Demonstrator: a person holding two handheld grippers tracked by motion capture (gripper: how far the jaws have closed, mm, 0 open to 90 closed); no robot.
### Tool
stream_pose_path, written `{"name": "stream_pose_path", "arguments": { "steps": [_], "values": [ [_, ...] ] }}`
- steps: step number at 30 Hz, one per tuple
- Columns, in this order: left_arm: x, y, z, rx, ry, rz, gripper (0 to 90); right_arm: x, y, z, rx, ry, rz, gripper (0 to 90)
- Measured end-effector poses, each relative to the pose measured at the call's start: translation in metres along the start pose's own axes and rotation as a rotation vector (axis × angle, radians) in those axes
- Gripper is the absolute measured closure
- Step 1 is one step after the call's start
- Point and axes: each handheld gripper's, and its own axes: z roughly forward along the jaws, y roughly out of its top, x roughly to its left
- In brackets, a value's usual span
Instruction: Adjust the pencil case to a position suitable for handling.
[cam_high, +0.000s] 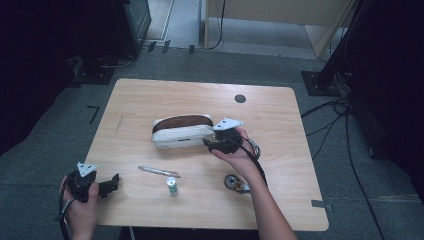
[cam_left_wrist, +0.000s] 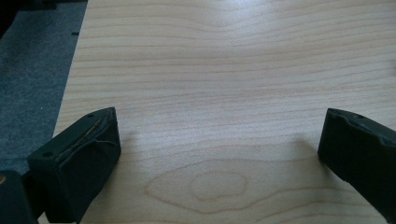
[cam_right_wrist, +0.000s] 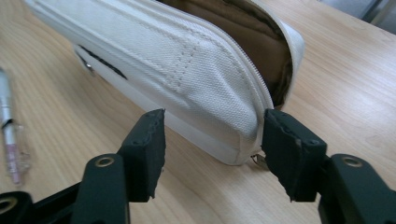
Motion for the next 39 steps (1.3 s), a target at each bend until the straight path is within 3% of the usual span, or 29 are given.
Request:
{"name": "stream_pose_path", "arguments": {
  "steps": [9,28,30,34,39],
  "values": [
    [0.0,0.0,0.0,0.0,0.0,-0.002,0.0,0.012,-0.004,-0.007,-0.007,0.017,-0.023,55.1],
    [0.0,0.0,0.0,0.0,0.0,-0.002,0.0,0.05,-0.005,-0.013,0.004,0.132,-0.061,53.7],
    [0.0,0.0,0.0,0.0,0.0,-0.002,0.0,0.048,-0.004,-0.019,-0.025,0.131,-0.064,53.4],
    [0.0,0.0,0.0,0.0,0.0,-0.001,0.0,0.031,0.0,-0.031,-0.083,0.093,-0.017,53.1],
    [0.0,0.0,0.0,0.0,0.0,0.0,0.0,0.008,0.003,-0.022,-0.082,0.026,0.052,54.3]
  ]
}}
